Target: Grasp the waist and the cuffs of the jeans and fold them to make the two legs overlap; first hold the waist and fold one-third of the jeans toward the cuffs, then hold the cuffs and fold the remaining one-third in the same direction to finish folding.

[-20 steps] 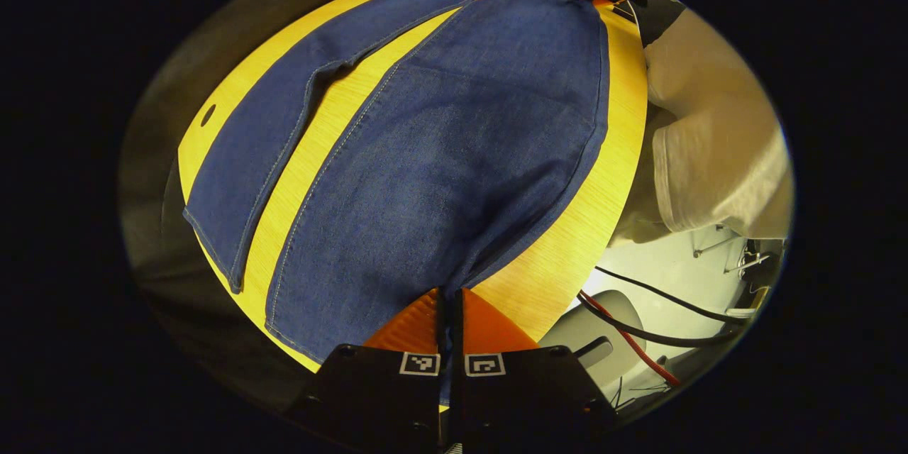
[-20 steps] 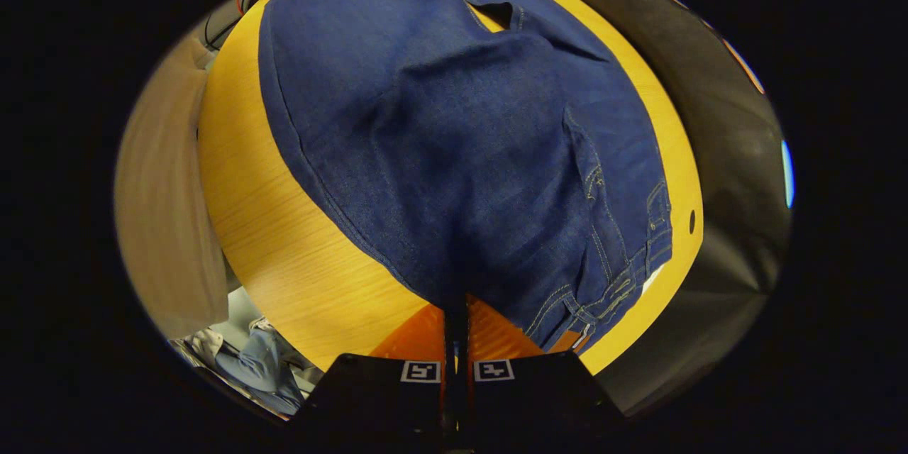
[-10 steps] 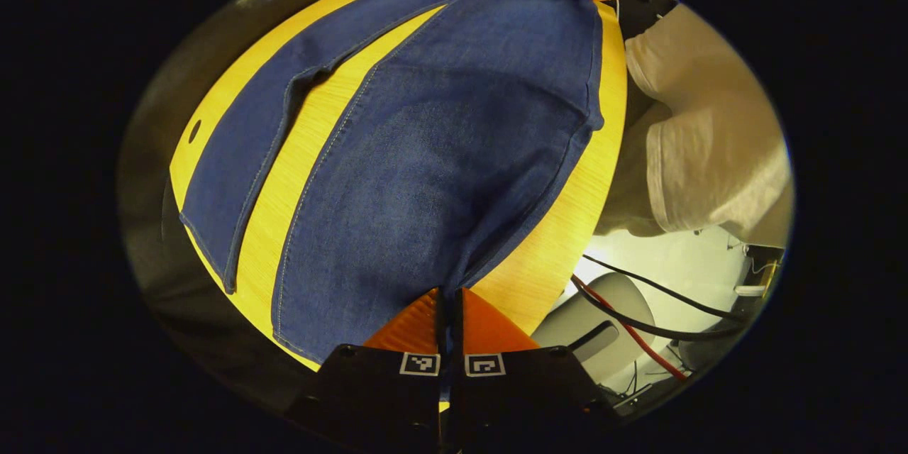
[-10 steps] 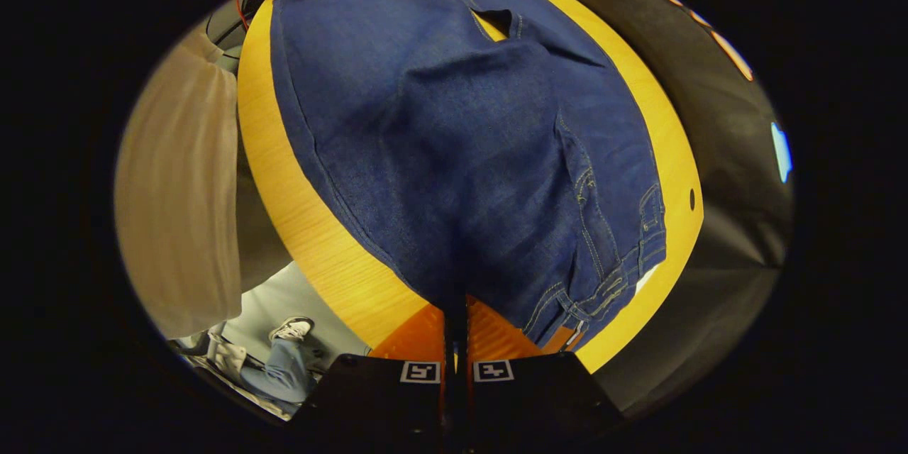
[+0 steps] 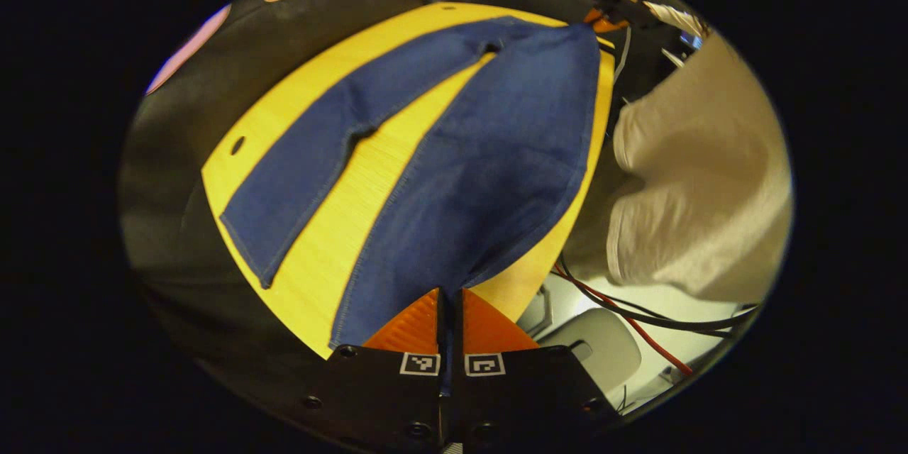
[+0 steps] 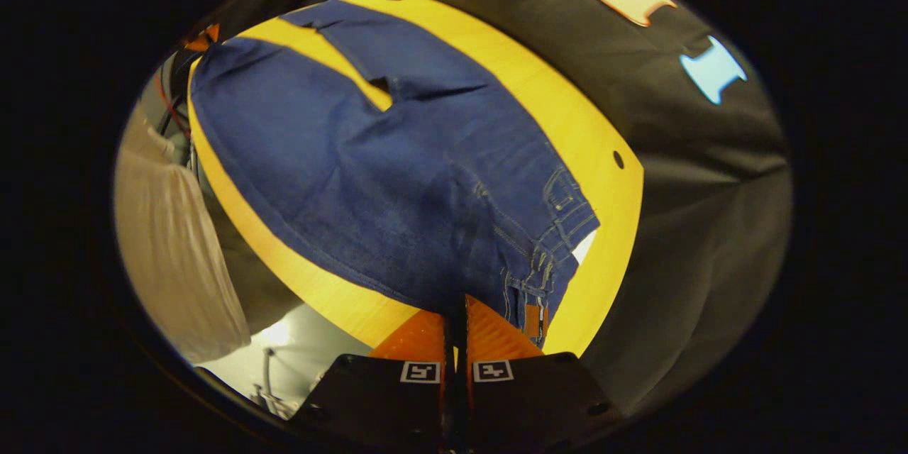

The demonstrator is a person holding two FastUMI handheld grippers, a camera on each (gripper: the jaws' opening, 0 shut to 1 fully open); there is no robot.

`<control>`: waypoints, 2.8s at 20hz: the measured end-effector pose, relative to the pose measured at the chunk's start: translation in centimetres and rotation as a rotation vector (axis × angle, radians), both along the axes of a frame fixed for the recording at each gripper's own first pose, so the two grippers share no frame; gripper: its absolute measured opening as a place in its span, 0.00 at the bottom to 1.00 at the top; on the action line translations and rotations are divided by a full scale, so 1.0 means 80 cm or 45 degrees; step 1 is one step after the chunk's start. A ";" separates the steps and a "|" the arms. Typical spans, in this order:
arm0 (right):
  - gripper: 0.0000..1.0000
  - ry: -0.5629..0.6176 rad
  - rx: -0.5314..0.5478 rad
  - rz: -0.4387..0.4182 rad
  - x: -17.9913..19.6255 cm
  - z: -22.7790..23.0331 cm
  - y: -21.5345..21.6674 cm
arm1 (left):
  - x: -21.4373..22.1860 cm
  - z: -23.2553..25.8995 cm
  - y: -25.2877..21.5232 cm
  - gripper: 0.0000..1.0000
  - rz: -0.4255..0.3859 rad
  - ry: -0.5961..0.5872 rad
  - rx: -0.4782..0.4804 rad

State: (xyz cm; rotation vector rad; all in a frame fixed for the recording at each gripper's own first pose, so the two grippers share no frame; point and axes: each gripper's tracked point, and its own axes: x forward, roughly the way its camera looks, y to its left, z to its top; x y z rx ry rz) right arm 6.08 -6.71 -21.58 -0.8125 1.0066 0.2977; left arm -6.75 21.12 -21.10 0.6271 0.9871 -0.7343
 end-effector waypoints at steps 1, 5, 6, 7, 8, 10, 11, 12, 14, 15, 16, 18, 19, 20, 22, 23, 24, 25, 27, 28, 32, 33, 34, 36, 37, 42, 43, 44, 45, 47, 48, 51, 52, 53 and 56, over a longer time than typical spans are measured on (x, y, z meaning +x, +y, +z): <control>0.03 -0.038 0.010 -0.018 0.005 0.011 0.005 | 0.010 0.007 0.001 0.00 0.054 -0.045 -0.030; 0.02 -0.174 0.083 -0.100 0.027 0.040 0.025 | 0.043 0.055 0.008 0.00 0.257 -0.242 -0.123; 0.00 -0.201 0.111 -0.127 0.035 0.048 0.029 | 0.046 0.063 0.009 0.00 0.320 -0.280 -0.158; 0.00 -0.225 0.138 -0.155 0.042 0.052 0.030 | 0.052 0.078 0.007 0.00 0.384 -0.319 -0.208; 0.03 -0.248 0.163 -0.185 0.050 0.057 0.032 | 0.057 0.092 0.002 0.00 0.446 -0.354 -0.270; 0.03 -0.296 0.207 -0.232 0.065 0.068 0.033 | 0.072 0.121 0.002 0.00 0.567 -0.433 -0.369; 0.02 -0.317 0.230 -0.251 0.077 0.073 0.034 | 0.083 0.132 0.009 0.00 0.615 -0.478 -0.392; 0.03 -0.337 0.256 -0.276 0.092 0.078 0.037 | 0.097 0.143 0.013 0.00 0.666 -0.510 -0.402; 0.03 -0.379 0.318 -0.315 0.122 0.083 0.045 | 0.135 0.155 0.014 0.00 0.758 -0.565 -0.423; 0.03 -0.391 0.345 -0.336 0.133 0.085 0.048 | 0.150 0.158 0.012 0.00 0.797 -0.586 -0.441; 0.03 -0.404 0.365 -0.357 0.147 0.086 0.051 | 0.162 0.160 0.011 0.00 0.823 -0.597 -0.450; 0.02 -0.408 0.411 -0.406 0.177 0.079 0.055 | 0.187 0.159 0.015 0.00 0.871 -0.613 -0.433; 0.02 -0.398 0.427 -0.426 0.188 0.074 0.058 | 0.198 0.154 0.018 0.00 0.901 -0.598 -0.420; 0.00 -0.381 0.432 -0.439 0.202 0.068 0.061 | 0.209 0.144 0.021 0.00 0.932 -0.559 -0.413; 0.02 -0.351 0.434 -0.459 0.227 0.058 0.061 | 0.225 0.123 0.025 0.00 0.996 -0.459 -0.393; 0.00 -0.336 0.441 -0.476 0.241 0.053 0.059 | 0.232 0.112 0.029 0.00 1.022 -0.411 -0.380; 0.00 -0.317 0.453 -0.500 0.254 0.045 0.059 | 0.239 0.102 0.032 0.00 1.042 -0.367 -0.373; 0.02 -0.300 0.465 -0.524 0.266 0.037 0.058 | 0.250 0.096 0.033 0.00 1.053 -0.338 -0.368; 0.02 -0.277 0.477 -0.565 0.288 0.019 0.057 | 0.275 0.087 0.036 0.00 1.052 -0.312 -0.325; 0.02 -0.272 0.469 -0.572 0.300 0.009 0.056 | 0.289 0.083 0.037 0.00 1.036 -0.316 -0.298; 0.03 -0.250 0.425 -0.588 0.335 -0.036 0.052 | 0.331 0.065 0.042 0.00 0.970 -0.345 -0.166; 0.02 -0.244 0.416 -0.584 0.341 -0.045 0.053 | 0.340 0.060 0.042 0.00 0.962 -0.349 -0.140; 0.03 -0.238 0.405 -0.578 0.347 -0.052 0.054 | 0.348 0.053 0.044 0.00 0.963 -0.351 -0.124; 0.03 -0.233 0.389 -0.568 0.353 -0.063 0.052 | 0.362 0.042 0.044 0.00 0.984 -0.359 -0.127; 0.00 -0.235 0.394 -0.572 0.356 -0.066 0.052 | 0.367 0.038 0.046 0.00 1.000 -0.374 -0.135; 0.45 -0.362 0.412 -0.566 0.373 -0.048 0.037 | 0.377 0.032 0.072 0.52 1.140 -0.458 -0.095; 0.63 -0.403 0.459 -0.560 0.374 -0.035 0.038 | 0.379 0.043 0.086 0.76 1.174 -0.526 -0.088; 0.81 -0.441 0.542 -0.575 0.379 -0.026 0.043 | 0.384 0.056 0.090 1.00 1.203 -0.602 -0.120; 0.99 -0.480 0.646 -0.597 0.377 -0.007 0.051 | 0.386 0.070 0.094 0.95 1.231 -0.683 -0.140; 1.00 -0.576 0.822 -0.659 0.376 0.033 0.051 | 0.378 0.109 0.095 0.96 1.261 -0.825 -0.179; 1.00 -0.616 0.875 -0.698 0.372 0.051 0.045 | 0.375 0.128 0.087 0.96 1.251 -0.888 -0.211; 0.99 -0.682 0.921 -0.783 0.343 0.084 0.007 | 0.355 0.171 0.061 0.96 1.235 -1.015 -0.341; 0.96 -0.690 0.904 -0.809 0.329 0.088 -0.006 | 0.347 0.181 0.055 0.96 1.225 -1.039 -0.380; 0.99 -0.693 0.893 -0.831 0.316 0.087 -0.020 | 0.337 0.195 0.045 0.96 1.217 -1.055 -0.407; 0.94 -0.656 0.882 -0.910 0.275 0.074 -0.051 | 0.316 0.218 0.014 0.96 1.201 -1.077 -0.468</control>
